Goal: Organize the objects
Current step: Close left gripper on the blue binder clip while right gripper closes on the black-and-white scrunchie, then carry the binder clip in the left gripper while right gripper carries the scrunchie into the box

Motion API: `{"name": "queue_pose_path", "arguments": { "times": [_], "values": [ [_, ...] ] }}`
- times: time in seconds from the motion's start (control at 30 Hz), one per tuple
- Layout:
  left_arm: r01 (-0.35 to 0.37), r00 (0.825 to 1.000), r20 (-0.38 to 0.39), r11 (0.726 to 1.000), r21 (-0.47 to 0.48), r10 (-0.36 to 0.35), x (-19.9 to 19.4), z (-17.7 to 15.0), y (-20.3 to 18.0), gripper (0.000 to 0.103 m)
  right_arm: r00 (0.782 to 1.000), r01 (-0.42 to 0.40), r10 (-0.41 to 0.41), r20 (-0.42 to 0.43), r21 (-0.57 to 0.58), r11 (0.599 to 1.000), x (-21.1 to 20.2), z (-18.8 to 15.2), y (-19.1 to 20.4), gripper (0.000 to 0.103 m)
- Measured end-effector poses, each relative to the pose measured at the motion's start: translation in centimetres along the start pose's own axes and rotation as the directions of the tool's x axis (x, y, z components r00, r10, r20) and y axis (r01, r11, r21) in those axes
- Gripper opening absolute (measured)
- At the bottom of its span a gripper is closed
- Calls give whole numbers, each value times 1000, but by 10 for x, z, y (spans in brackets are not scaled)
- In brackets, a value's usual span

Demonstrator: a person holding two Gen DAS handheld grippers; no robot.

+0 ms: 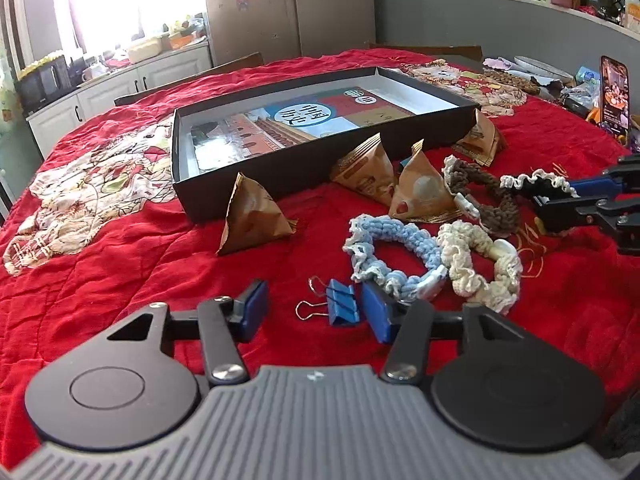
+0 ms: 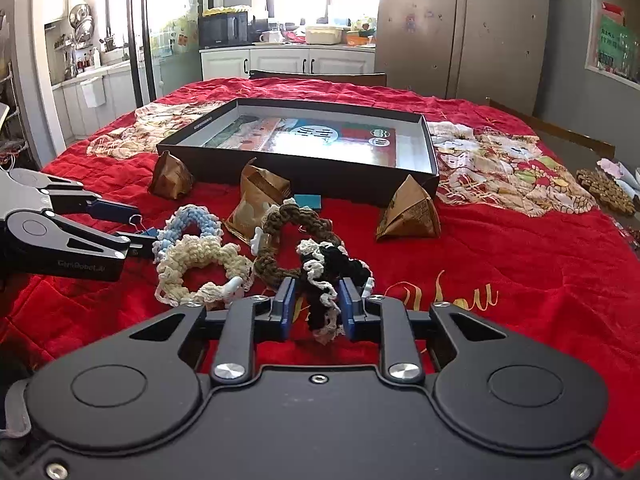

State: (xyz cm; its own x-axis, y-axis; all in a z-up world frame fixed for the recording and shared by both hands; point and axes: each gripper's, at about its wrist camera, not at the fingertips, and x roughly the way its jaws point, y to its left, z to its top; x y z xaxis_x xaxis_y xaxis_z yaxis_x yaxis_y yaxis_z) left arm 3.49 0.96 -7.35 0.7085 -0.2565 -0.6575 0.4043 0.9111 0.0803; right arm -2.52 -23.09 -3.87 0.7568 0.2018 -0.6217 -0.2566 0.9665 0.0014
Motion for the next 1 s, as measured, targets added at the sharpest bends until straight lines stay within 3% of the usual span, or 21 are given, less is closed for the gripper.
{"name": "queue_pose_path", "arguments": {
  "times": [0.2, 0.67, 1.0],
  "values": [
    [37, 999, -4, 999, -31, -37, 0, 0, 3, 37, 1000, 0, 0, -2, 1, 1000, 0, 0, -1, 12],
    [43, 999, 8, 999, -27, -42, -13, 4, 3, 36, 997, 2, -3, 72, 17, 1000, -13, 14, -10, 10],
    [44, 997, 57, 999, -18, -43, -25, 29, 6, 36, 988, 19, -18, 153, -3, 1000, -17, 41, -14, 10]
  ]
}}
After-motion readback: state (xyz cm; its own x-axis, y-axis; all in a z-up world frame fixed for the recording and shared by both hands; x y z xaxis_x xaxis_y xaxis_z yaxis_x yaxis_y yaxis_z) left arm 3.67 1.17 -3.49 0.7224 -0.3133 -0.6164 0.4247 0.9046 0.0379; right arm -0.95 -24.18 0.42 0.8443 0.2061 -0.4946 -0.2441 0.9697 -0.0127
